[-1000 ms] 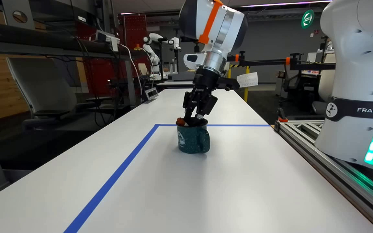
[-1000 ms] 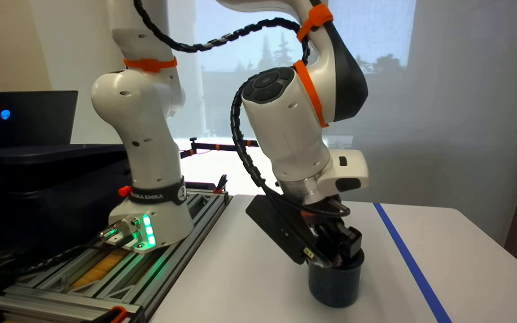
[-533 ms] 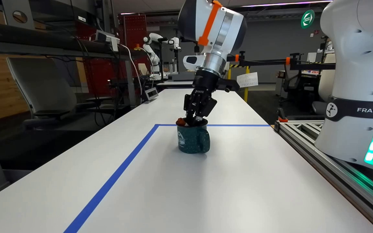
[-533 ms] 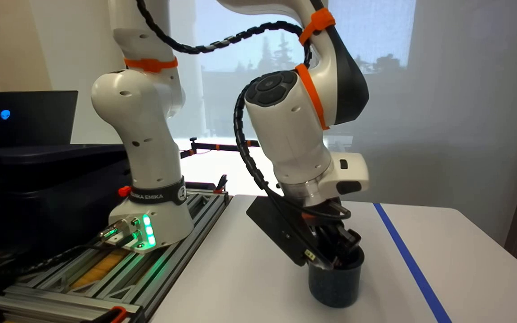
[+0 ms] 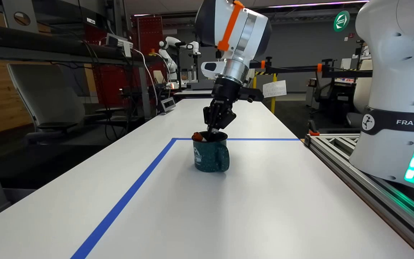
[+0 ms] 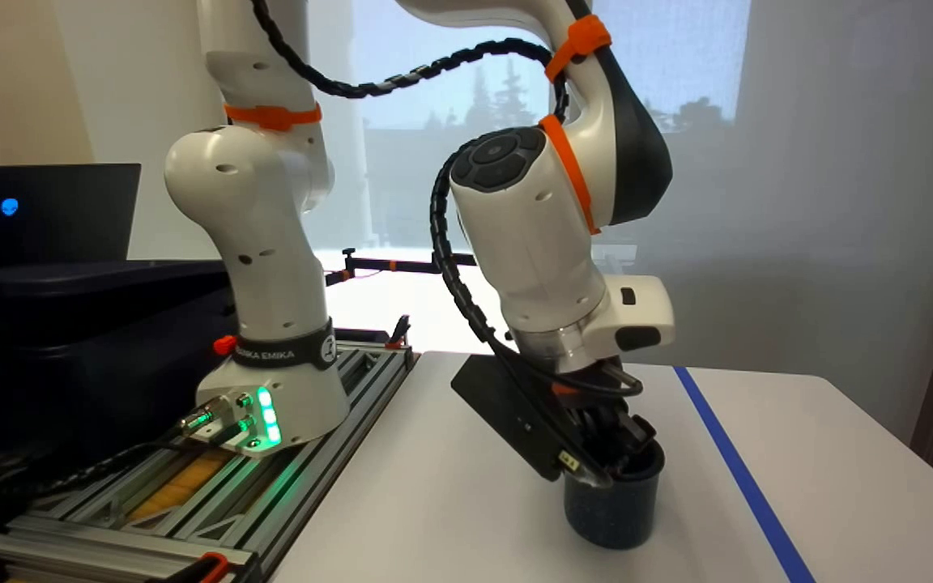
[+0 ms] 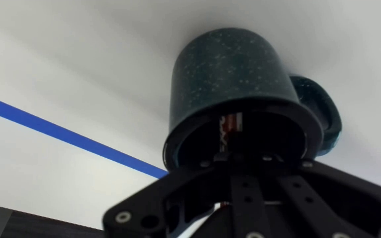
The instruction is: Remove the orange marker from the cup and put it on the table
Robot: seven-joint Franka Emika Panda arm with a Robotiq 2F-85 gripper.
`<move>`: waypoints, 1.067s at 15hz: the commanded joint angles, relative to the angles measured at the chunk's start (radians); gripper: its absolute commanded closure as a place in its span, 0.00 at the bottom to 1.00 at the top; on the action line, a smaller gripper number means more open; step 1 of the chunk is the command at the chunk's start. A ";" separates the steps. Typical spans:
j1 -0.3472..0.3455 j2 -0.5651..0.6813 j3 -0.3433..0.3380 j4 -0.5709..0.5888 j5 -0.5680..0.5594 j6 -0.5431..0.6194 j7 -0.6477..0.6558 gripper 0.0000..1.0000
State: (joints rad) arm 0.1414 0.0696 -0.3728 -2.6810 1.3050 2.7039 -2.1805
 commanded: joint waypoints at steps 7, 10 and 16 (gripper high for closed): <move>0.007 -0.020 0.002 -0.006 -0.109 0.021 0.128 0.53; 0.008 -0.017 0.008 0.001 -0.092 0.007 0.120 0.31; 0.010 0.003 0.030 0.014 -0.067 0.000 0.104 0.12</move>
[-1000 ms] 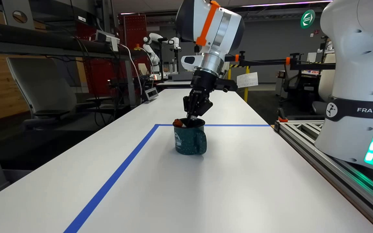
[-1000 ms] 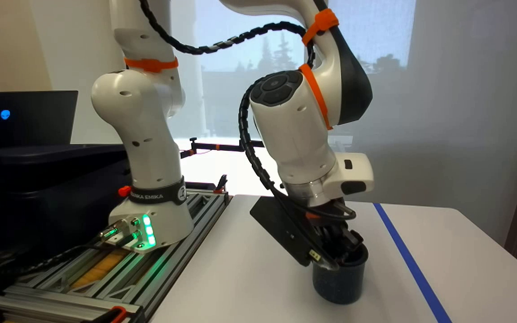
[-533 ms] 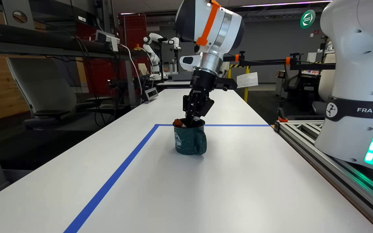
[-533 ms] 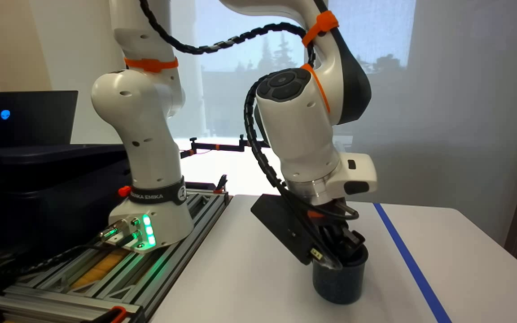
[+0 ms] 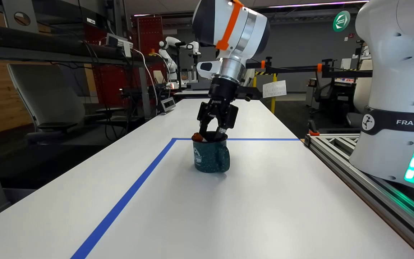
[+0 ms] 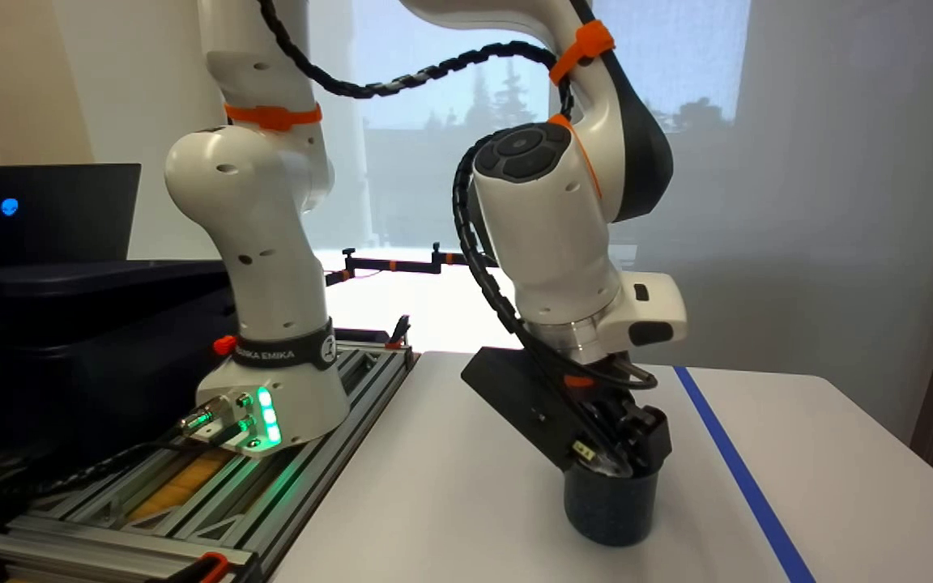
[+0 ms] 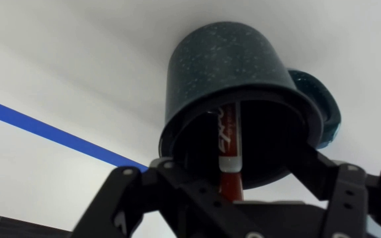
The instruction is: Remove the orange marker from the cup and put it on the table
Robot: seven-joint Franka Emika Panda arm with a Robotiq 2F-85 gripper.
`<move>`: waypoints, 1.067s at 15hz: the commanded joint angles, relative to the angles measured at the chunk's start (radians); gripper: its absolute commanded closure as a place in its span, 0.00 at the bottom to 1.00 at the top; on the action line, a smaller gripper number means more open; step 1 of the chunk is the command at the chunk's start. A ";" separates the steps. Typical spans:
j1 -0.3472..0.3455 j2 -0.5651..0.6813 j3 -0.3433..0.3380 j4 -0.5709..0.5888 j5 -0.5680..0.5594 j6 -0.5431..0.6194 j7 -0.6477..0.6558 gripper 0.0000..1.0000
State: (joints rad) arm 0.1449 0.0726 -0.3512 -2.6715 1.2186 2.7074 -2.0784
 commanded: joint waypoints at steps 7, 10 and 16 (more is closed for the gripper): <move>0.003 0.021 0.025 0.010 0.043 0.001 -0.014 0.53; 0.001 0.037 0.026 0.016 0.049 0.001 -0.018 0.49; -0.002 0.082 0.029 0.049 0.068 -0.007 -0.020 0.49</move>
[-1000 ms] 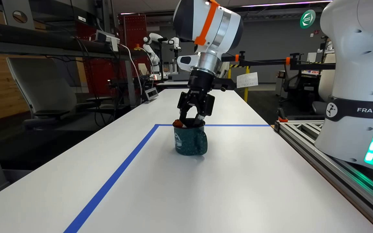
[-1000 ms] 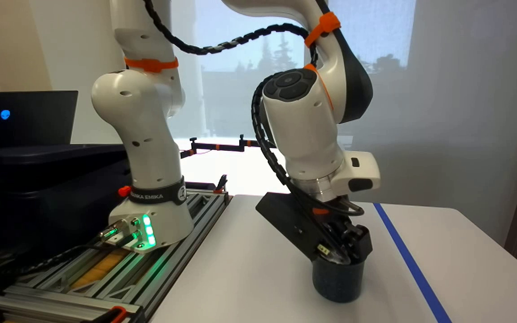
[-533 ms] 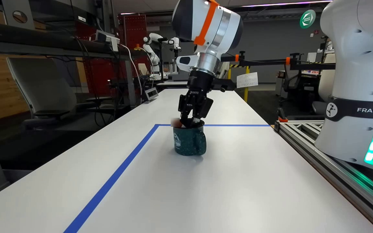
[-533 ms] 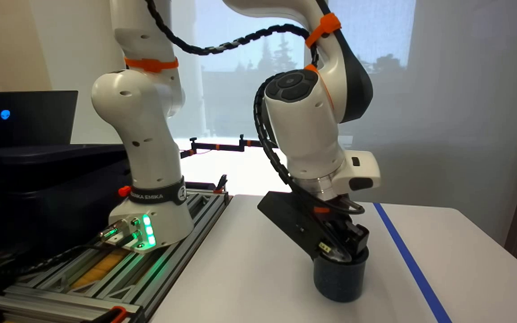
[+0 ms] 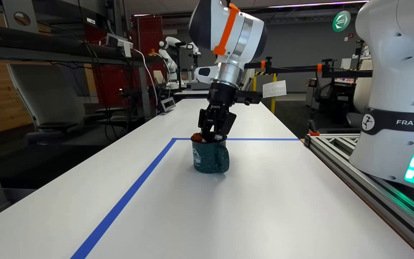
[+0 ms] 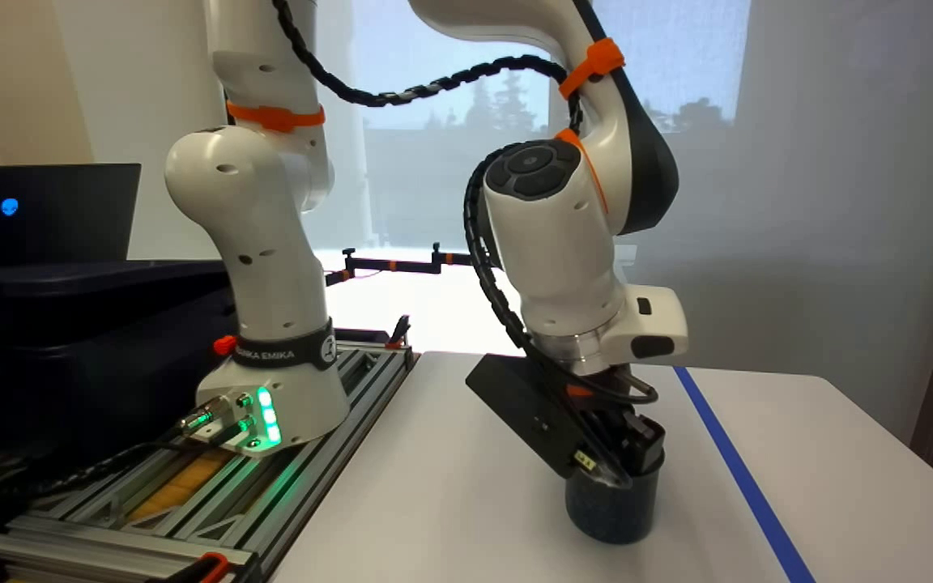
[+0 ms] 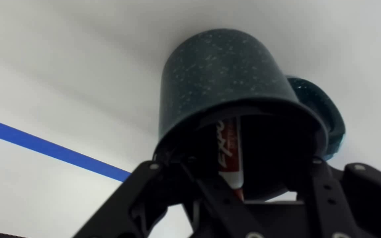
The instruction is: Remove the orange marker from the cup and put it on the table
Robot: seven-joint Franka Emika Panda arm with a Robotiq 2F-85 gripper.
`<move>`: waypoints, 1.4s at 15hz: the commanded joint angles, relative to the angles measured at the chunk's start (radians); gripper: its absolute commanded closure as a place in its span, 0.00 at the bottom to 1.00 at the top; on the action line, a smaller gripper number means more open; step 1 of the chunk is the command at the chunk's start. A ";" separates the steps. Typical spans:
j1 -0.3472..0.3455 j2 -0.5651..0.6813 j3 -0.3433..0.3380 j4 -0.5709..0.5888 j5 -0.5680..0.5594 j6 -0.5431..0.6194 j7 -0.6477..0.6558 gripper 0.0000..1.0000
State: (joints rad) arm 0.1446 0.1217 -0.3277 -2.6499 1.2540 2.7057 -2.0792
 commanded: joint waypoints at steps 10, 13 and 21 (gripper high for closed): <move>-0.069 -0.004 0.081 0.033 -0.205 0.058 0.254 0.95; 0.003 -0.014 -0.009 0.032 -0.442 0.040 0.490 0.95; -0.144 -0.149 0.054 0.110 -0.960 -0.171 1.010 0.95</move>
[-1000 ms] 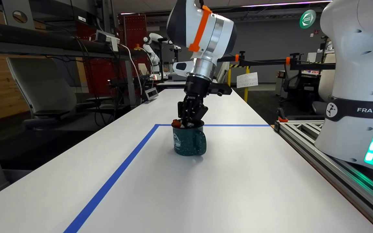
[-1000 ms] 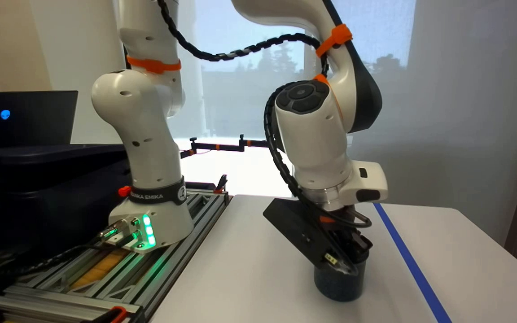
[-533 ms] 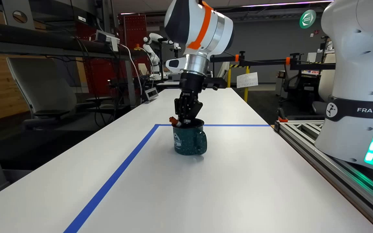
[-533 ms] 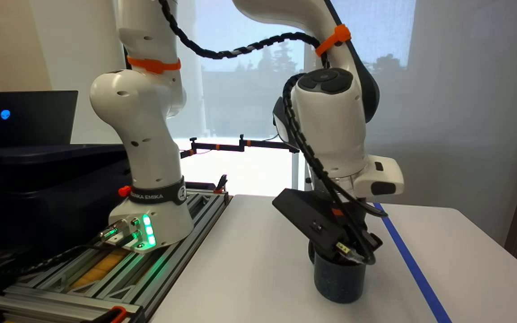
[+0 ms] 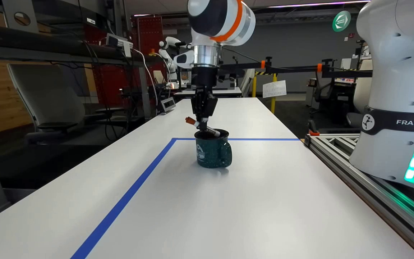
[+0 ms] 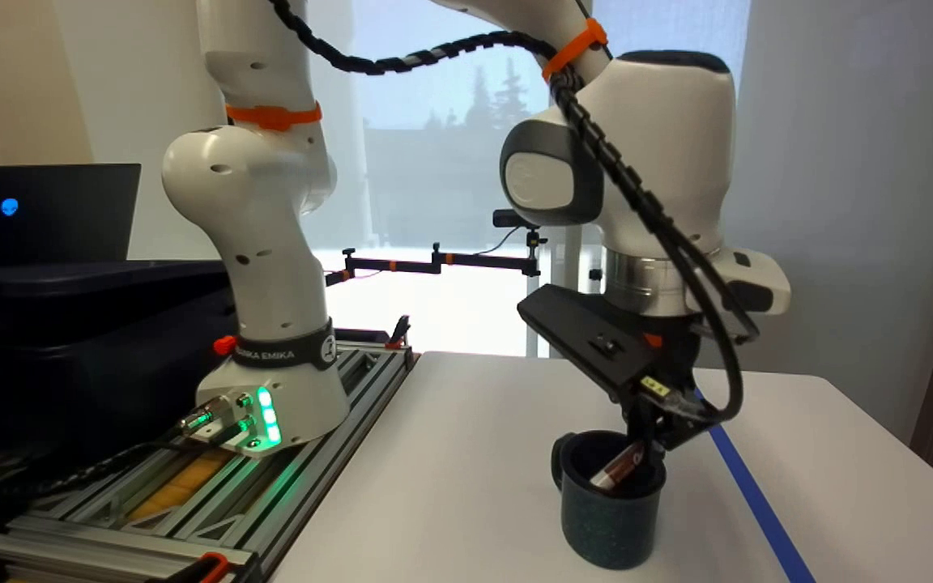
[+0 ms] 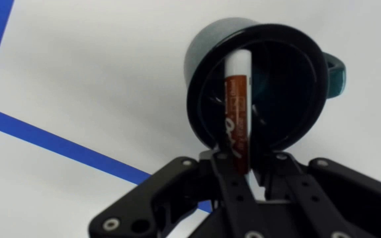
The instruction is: Remove the orange marker from the cup and put it on the table
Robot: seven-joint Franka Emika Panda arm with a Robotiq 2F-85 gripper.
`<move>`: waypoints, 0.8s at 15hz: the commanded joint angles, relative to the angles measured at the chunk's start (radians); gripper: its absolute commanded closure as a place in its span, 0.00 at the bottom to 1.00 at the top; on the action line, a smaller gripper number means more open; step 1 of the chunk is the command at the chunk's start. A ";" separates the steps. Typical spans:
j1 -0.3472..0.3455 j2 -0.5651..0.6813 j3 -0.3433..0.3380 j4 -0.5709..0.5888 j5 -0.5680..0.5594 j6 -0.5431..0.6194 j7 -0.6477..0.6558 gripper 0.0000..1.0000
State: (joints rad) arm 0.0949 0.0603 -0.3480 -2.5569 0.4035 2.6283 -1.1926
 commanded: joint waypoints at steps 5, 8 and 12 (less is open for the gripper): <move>-0.165 -0.127 0.134 0.096 -0.144 -0.170 0.234 0.95; -0.196 -0.076 0.136 0.133 -0.187 -0.101 0.303 0.95; -0.235 0.024 0.133 0.114 -0.311 0.034 0.423 0.95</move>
State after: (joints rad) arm -0.1074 0.0053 -0.2268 -2.4394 0.1953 2.5758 -0.8740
